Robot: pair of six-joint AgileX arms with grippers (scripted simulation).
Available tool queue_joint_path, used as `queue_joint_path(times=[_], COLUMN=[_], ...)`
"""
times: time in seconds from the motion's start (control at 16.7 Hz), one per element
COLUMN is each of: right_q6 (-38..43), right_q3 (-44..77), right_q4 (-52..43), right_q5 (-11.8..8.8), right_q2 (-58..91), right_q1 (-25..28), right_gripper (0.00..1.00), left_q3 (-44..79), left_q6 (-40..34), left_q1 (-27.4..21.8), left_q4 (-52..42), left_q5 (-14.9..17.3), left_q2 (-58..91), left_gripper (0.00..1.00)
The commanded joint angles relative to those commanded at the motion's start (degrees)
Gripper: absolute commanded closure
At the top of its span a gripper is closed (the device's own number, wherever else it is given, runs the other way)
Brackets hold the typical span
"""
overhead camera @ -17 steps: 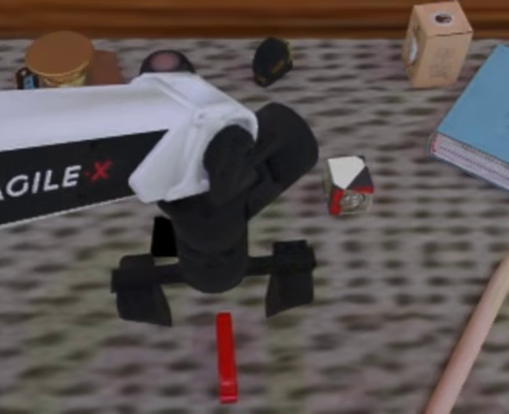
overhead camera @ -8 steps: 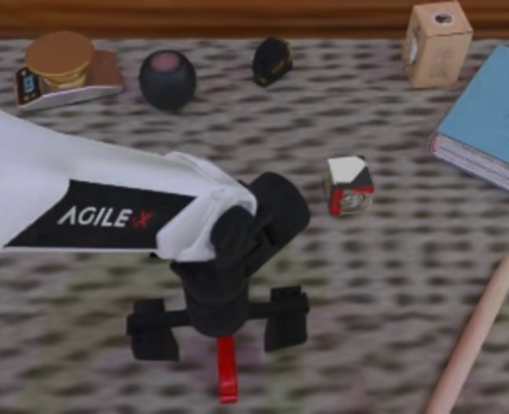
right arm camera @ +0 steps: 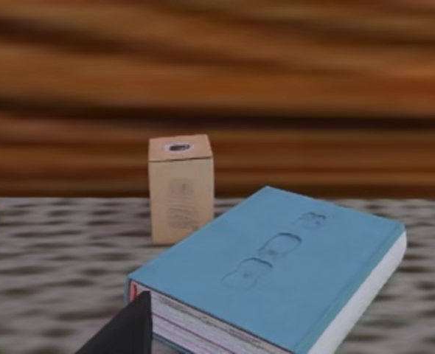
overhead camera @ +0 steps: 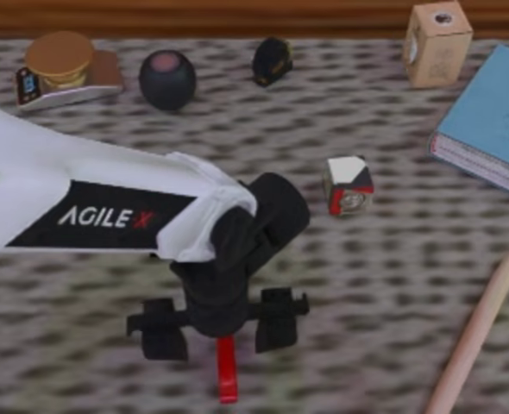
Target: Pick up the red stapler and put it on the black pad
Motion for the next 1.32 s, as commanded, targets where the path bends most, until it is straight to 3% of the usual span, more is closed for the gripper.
queue_joint_path(times=[0.48,1.08,1.32], right_q6=[0.0,0.0,0.0], right_q3=[0.0,0.0,0.0], right_q4=[0.0,0.0,0.0], right_q5=[0.0,0.0,0.0], right_q2=[0.0,0.0,0.0], right_q1=[0.0,0.0,0.0], right_gripper=[0.0,0.0,0.0], left_q3=[0.0,0.16,4.27], left_q6=[0.0,0.04,-0.31], left_q1=[0.0,0.0,0.2], left_q4=[0.0,-0.19,-6.56], left_q5=[0.0,0.0,-0.08], left_q2=[0.0,-0.11,-2.23], left_gripper=[0.98,1.0,1.0])
